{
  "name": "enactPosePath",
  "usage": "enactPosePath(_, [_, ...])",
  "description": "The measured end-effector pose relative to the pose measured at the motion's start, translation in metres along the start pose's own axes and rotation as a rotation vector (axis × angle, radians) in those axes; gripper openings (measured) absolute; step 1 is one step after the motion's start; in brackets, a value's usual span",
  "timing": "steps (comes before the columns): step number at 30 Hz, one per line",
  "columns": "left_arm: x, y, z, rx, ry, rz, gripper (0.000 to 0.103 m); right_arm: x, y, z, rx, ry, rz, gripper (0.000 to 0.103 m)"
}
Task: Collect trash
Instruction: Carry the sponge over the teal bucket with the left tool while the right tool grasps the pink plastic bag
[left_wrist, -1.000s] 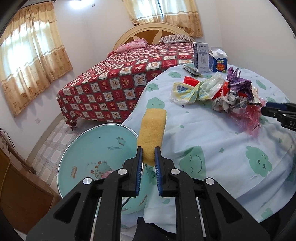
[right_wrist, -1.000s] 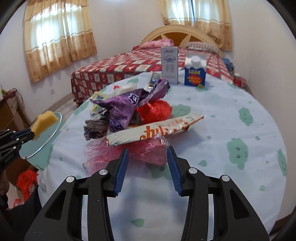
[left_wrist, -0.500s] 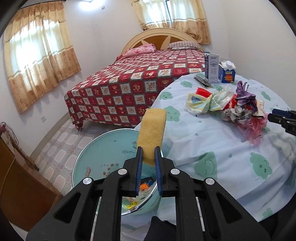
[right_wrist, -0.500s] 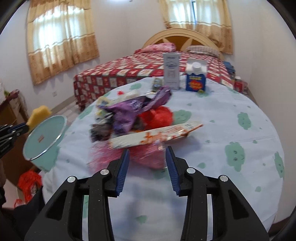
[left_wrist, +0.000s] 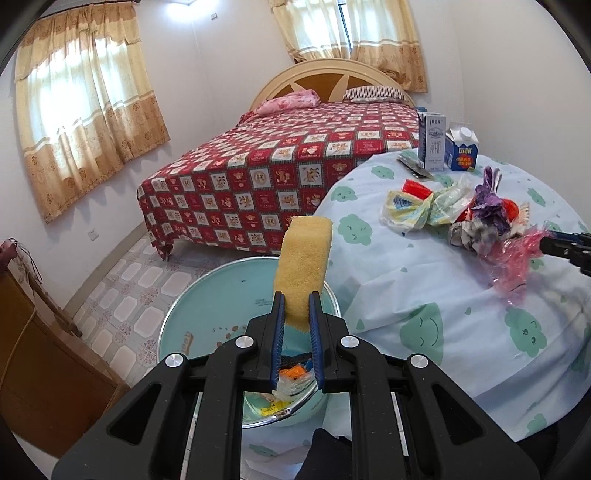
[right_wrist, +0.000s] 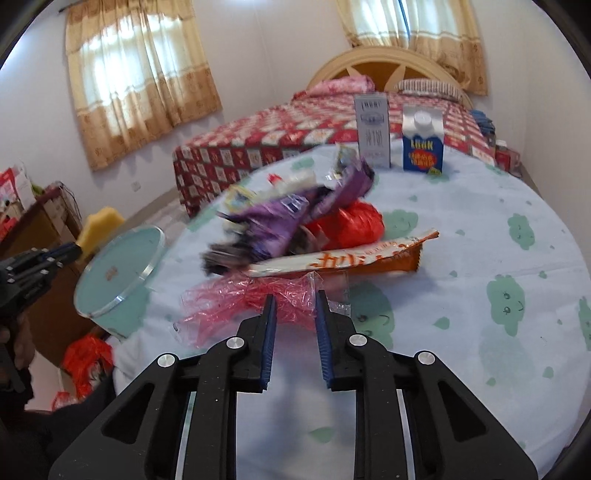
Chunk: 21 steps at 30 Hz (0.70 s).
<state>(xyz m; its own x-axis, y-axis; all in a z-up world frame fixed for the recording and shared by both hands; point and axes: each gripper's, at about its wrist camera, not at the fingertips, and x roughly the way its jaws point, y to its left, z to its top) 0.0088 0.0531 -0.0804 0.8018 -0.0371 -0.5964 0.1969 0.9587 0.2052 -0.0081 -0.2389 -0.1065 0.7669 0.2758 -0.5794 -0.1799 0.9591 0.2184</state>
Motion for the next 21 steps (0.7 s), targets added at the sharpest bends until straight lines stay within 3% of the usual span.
enactPosePath(8, [-0.008,0.017,0.001,-0.031,-0.015,0.039,0.013,-0.009,0.034,0.018,-0.062,-0.104,-0.028,0.021])
enactPosePath(21, [-0.005,0.048,-0.003,-0.101,-0.003,0.108,0.013,0.022,0.081,0.037,-0.137,-0.108,0.014,0.021])
